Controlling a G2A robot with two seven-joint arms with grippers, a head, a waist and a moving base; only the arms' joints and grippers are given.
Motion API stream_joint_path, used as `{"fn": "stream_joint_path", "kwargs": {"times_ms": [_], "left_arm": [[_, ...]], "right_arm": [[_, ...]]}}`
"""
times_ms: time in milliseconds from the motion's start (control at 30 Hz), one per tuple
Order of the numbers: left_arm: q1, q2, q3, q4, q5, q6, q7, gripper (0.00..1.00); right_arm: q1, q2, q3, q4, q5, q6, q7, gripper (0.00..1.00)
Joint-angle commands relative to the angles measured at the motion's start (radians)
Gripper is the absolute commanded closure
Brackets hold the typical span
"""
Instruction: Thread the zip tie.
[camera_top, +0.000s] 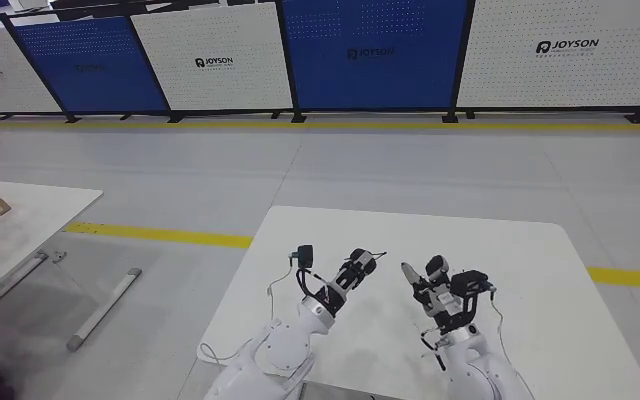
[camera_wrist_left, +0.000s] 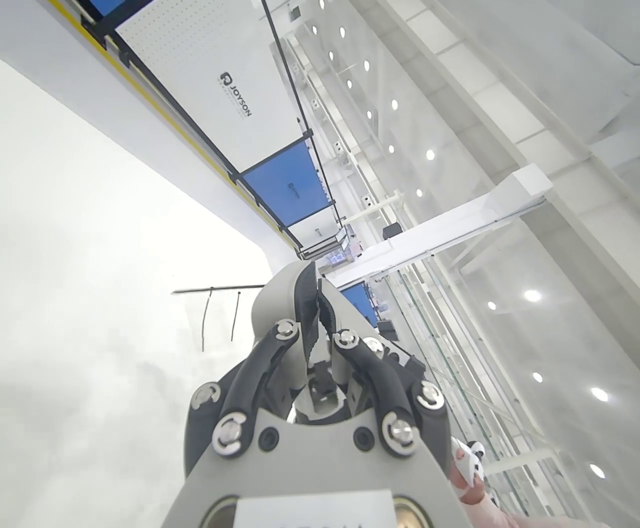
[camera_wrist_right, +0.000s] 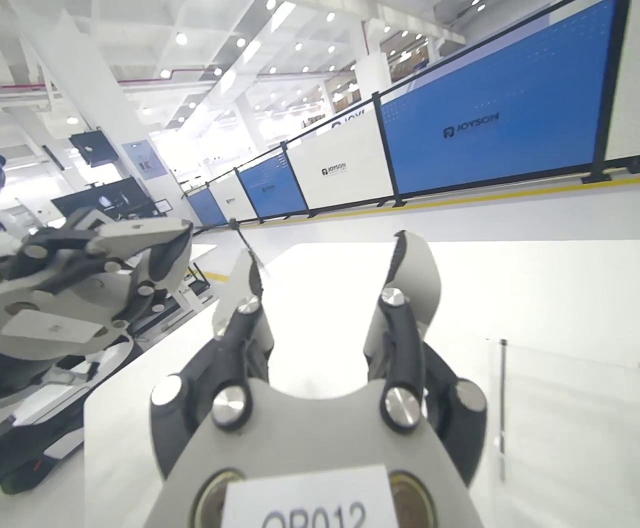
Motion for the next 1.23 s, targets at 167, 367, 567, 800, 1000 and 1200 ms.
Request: {"fn": "stream_joint_path", "kwargs": {"times_ms": [167, 367, 567, 800, 1000, 1200], "left_arm": [[-0.011, -0.006, 0.014, 0.014, -0.014, 0.005, 0.001, 1.0], [-0.011, -0.011, 0.03, 0.012, -0.011, 0.007, 0.009, 1.0], [-0.011, -0.011, 0.03, 0.012, -0.011, 0.007, 0.009, 1.0], [-0.011, -0.011, 0.03, 0.012, -0.011, 0.007, 0.009, 1.0], [-0.011, -0.011, 0.03, 0.012, -0.011, 0.007, 0.009, 1.0], [-0.011, -0.011, 0.03, 0.012, -0.011, 0.007, 0.009, 1.0]], "right_arm": [[-0.123, 0.024, 0.162, -0.096, 0.059, 0.005, -0.056, 0.0], [-0.178, 0.033, 0.244, -0.122, 0.111, 0.001, -0.091, 0.0], [-0.178, 0.033, 0.244, -0.122, 0.111, 0.001, -0.091, 0.0], [-0.178, 0.033, 0.244, -0.122, 0.111, 0.001, -0.091, 0.0], [-0.178, 0.033, 0.244, -0.122, 0.111, 0.001, -0.091, 0.0], [-0.178, 0.033, 0.244, -0.122, 0.111, 0.001, -0.091, 0.0]]}}
